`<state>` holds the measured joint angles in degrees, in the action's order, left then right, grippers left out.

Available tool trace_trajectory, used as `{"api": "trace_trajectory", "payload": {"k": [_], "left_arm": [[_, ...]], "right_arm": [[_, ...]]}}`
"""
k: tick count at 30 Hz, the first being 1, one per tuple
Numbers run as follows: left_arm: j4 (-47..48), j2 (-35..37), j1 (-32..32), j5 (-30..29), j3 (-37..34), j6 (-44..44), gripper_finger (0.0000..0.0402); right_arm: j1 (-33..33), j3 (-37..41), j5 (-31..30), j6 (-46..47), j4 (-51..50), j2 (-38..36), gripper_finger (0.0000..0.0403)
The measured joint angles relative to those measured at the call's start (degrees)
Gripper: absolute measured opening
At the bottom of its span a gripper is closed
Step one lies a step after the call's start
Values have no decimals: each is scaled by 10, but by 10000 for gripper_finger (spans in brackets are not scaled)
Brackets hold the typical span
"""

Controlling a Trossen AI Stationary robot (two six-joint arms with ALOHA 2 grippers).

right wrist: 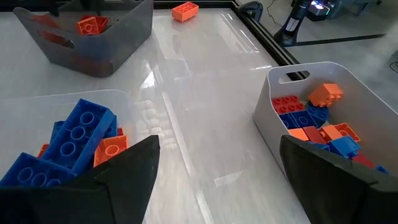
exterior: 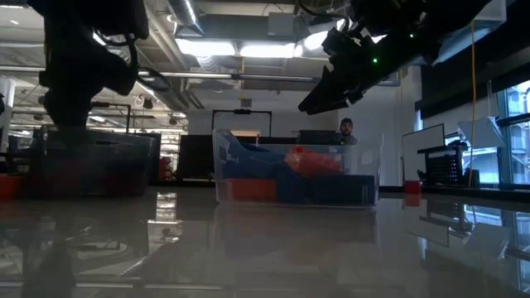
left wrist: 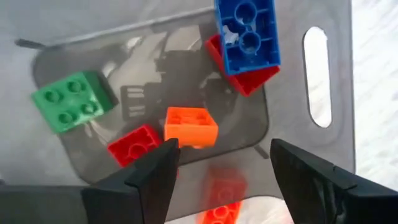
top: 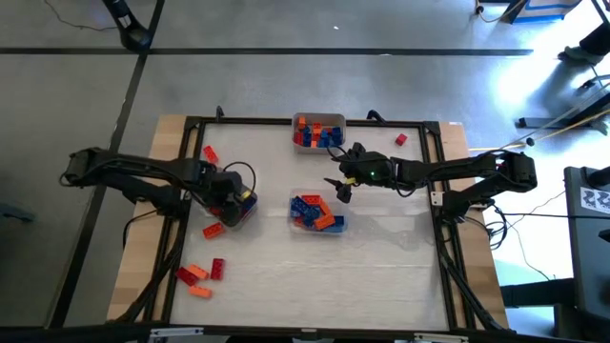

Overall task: Sort blocks by size
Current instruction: Adjust the black bin

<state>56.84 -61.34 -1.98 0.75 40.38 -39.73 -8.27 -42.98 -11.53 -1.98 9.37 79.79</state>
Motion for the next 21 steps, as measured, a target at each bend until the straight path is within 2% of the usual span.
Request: {"api": "trace_trajectory", "payload": {"k": [9,18,21], "left_arm": [[-116,0,-1,5,-54,9,241],[-266,0,-42,-6,-90,45,241],[-307,-1,-53,-35,-91,59,241]], "right_arm": [[0,0,0,0,0,0,331],[0,0,0,0,0,0,331],[0,0,0,0,0,0,331]]}}
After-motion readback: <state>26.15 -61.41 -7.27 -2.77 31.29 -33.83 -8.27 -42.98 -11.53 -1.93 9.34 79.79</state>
